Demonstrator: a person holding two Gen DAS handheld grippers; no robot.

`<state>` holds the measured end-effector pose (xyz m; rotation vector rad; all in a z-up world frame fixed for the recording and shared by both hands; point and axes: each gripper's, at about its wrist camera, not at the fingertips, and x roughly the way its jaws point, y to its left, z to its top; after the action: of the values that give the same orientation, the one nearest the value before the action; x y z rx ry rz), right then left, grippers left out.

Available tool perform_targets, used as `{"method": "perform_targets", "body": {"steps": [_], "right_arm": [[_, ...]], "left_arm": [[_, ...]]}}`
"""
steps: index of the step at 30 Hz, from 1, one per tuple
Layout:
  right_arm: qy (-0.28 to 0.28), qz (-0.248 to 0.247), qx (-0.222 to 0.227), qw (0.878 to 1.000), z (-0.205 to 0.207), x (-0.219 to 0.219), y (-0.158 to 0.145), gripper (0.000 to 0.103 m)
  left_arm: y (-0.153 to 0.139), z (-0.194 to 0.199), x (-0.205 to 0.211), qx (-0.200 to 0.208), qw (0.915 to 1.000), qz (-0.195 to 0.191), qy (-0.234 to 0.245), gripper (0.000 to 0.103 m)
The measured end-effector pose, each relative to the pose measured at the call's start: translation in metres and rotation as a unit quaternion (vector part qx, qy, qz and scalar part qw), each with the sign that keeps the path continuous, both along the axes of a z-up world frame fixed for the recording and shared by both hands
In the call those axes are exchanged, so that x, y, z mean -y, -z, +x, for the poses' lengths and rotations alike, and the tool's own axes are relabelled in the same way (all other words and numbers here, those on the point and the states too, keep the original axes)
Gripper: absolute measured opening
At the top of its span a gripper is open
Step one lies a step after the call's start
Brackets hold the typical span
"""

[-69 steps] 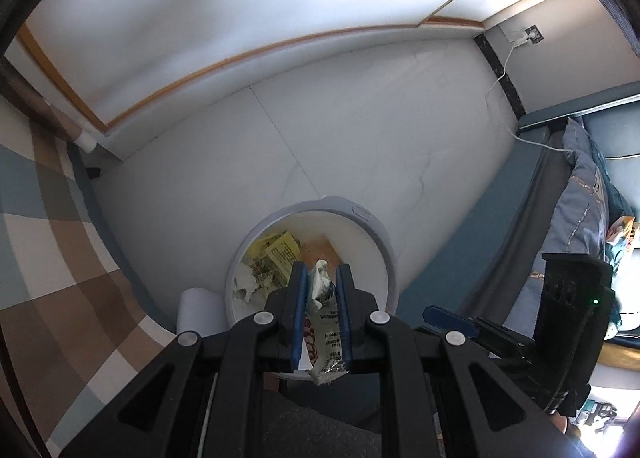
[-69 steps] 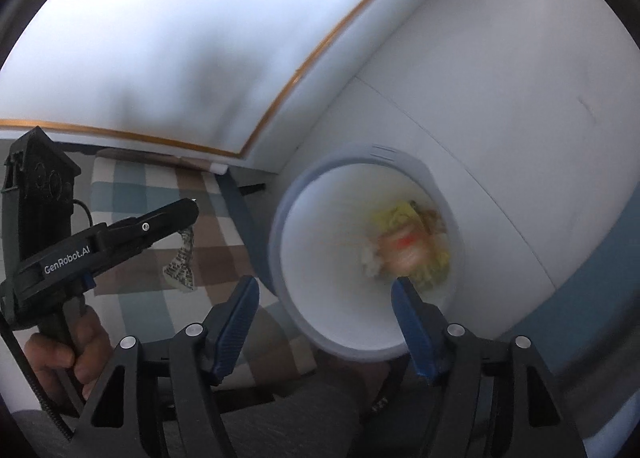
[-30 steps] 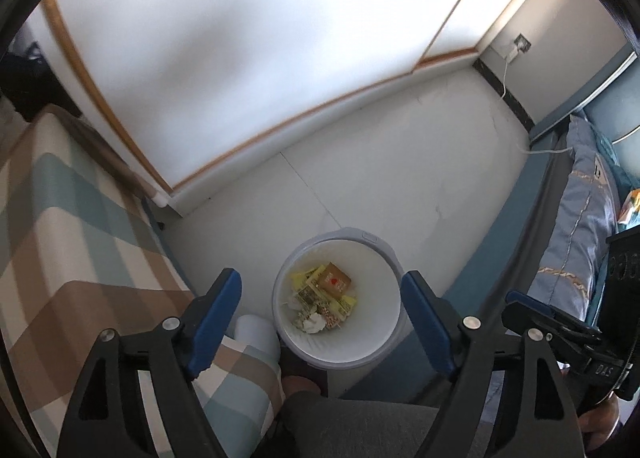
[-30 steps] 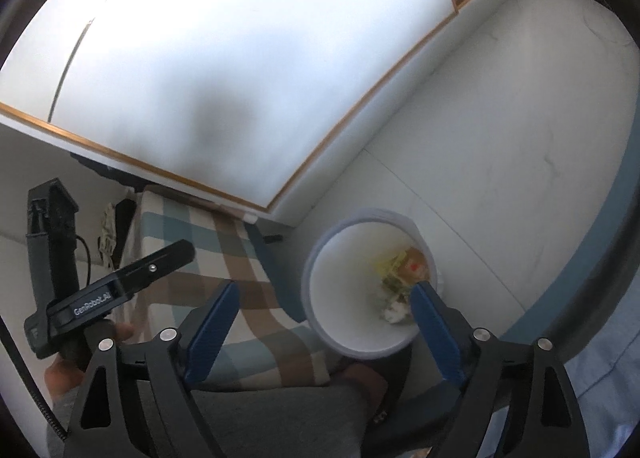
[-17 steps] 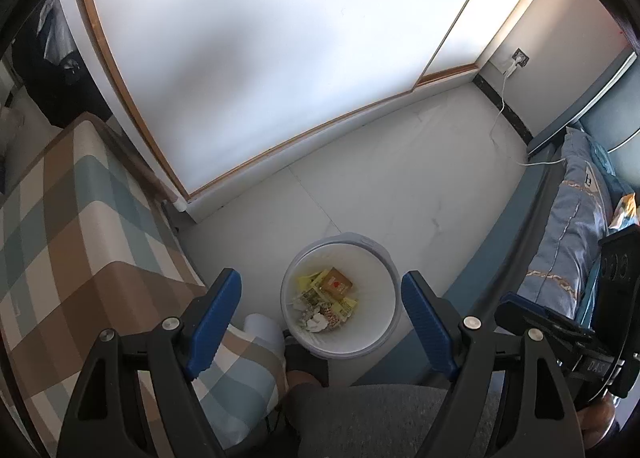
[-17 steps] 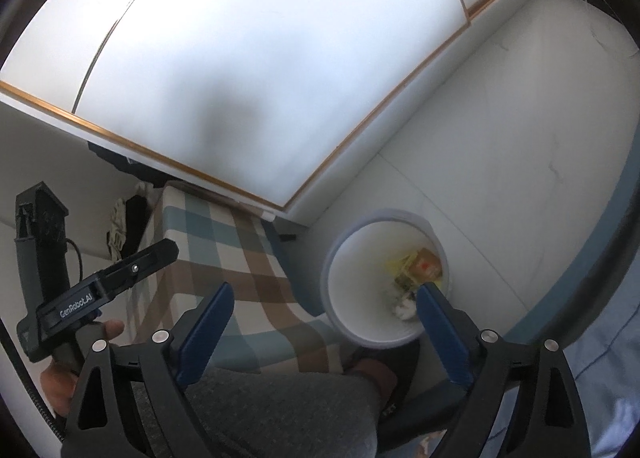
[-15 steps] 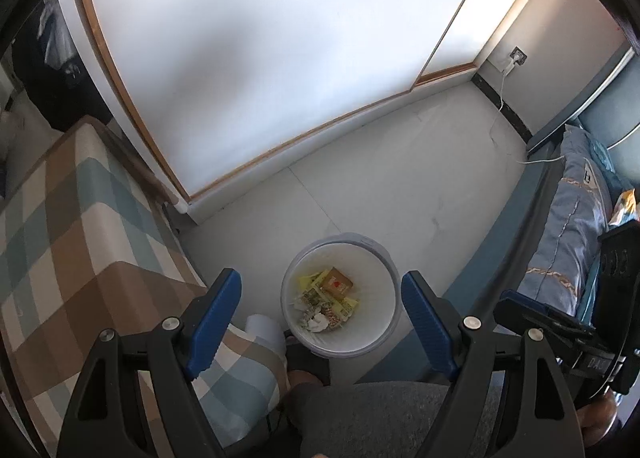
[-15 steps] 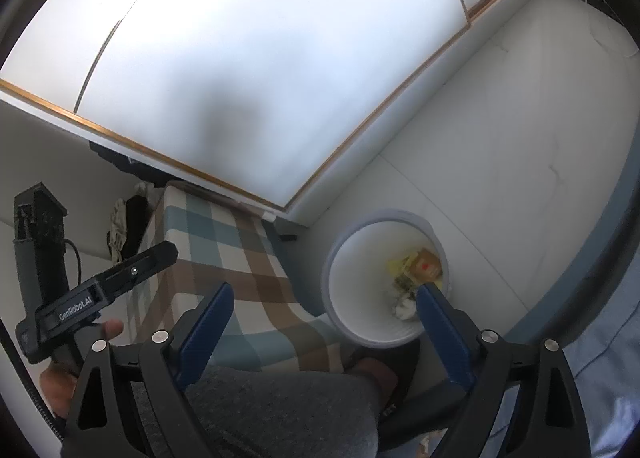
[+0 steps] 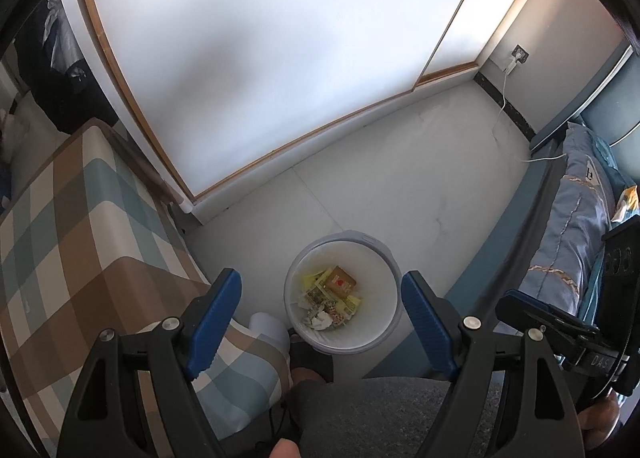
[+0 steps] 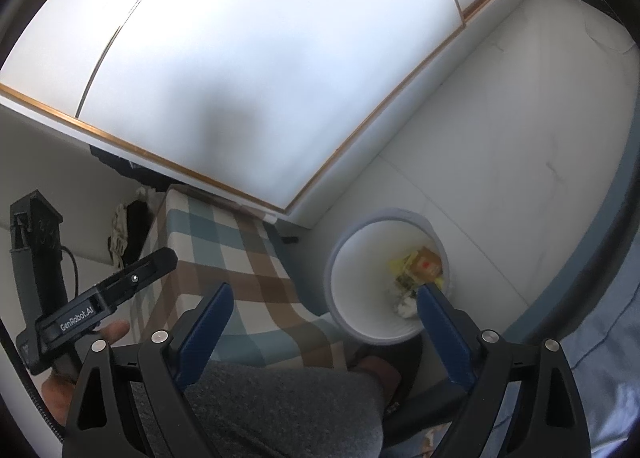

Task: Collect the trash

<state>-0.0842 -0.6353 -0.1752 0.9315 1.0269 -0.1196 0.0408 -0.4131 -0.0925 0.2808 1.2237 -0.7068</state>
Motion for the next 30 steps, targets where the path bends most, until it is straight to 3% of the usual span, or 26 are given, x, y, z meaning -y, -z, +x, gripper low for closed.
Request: {"method": "perform_targets", "body": {"steps": [15, 30], "right_arm": [[0.003, -0.001, -0.001, 1.000, -0.0015, 0.0008, 0.0006, 0.094], [0.006, -0.004, -0.002, 1.000, -0.0032, 0.0005, 0.0015, 0.094]], "left_arm": [[-0.0055, -0.0064, 0.0023, 0.025, 0.9996, 0.009, 0.004, 0.080], [-0.0054, -0.0057, -0.0008, 0.009, 1.0000, 0.001, 0.000, 0.080]]}}
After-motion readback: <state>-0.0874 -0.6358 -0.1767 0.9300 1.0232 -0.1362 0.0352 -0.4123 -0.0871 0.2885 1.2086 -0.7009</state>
